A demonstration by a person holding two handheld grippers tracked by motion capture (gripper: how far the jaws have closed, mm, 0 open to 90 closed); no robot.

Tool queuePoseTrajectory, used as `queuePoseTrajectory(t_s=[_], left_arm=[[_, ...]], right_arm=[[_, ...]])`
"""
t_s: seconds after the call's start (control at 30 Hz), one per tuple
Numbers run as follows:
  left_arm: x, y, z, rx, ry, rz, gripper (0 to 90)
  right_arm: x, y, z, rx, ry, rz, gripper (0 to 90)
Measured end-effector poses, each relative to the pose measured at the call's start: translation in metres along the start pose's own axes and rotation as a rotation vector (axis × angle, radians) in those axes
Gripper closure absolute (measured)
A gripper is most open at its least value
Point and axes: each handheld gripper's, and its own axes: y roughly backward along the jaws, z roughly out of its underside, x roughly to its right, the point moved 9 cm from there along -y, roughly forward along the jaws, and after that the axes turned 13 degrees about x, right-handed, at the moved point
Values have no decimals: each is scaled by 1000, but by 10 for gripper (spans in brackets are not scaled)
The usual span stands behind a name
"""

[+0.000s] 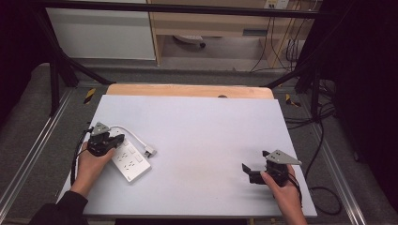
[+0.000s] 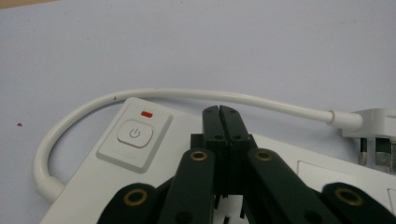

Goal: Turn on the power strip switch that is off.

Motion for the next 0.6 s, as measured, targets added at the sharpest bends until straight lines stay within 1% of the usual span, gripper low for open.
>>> queuePoseTrajectory(t_s=[0.33,0.5,0.6], left_arm=[[1,-1,-3,13,-8,0,900],[4,0,-8,39,-8,13,900],[5,-1,-15,71,15,24,900]], right_arm=[[0,0,0,2,0,-1,23],[1,1,-1,5,2,1,24],[1,0,1,-3,3,2,24]])
